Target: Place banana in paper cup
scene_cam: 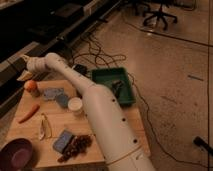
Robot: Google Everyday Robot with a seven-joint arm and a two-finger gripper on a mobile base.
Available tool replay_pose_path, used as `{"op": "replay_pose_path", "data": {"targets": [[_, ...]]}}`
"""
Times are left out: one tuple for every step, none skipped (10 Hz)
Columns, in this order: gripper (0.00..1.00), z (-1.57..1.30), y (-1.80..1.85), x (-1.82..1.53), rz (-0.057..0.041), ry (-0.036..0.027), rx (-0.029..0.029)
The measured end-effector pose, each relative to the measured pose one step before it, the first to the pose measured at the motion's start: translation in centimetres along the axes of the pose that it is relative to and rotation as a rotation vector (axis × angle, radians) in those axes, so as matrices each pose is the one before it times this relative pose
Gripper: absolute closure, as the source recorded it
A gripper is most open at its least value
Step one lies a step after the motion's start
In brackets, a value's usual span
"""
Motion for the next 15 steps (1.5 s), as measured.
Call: {"op": "replay_pose_path", "data": {"targets": [[0.20,0.257,1.160,-0.386,0.01051,0.00357,-0.01067],[0.20,-0.091,1.374,-0.652,0.00551,0.00521,-0.00689],[0.20,-1.032,1.381,-0.382,0.00346,0.01435,-0.00237],[0.20,-1.213,1.165,-0.099,0.00084,0.02110,0.00100],[0.20,-0.967,0.706,-0.096,-0.00241,0.03074,0.00709],[0.20,-0.954,1.067,-0.208,-0.00644,0.03917,0.00893],[0.20,-1.094,0.975,-0.114,-0.00208,0.03232,0.01841],[0.20,-1.386,0.067,0.406,-0.00687,0.04222,0.02525],[0.20,-1.938,-0.433,0.135,-0.03278,0.07928,0.03281],[0.20,-0.995,-0.552,-0.611,-0.04019,0.04788,0.00805],[0.20,-0.388,-0.415,-0.885,-0.03094,0.02298,0.00010],[0.20,-0.911,-1.259,-0.618,-0.04554,0.04235,0.00238],[0.20,-0.889,-1.191,-0.727,-0.04328,0.03416,-0.00360],[0.20,-0.516,-0.613,-0.207,-0.01643,0.01444,-0.00043],[0.20,-0.215,-0.225,-0.225,-0.01046,0.00772,-0.00318]]}}
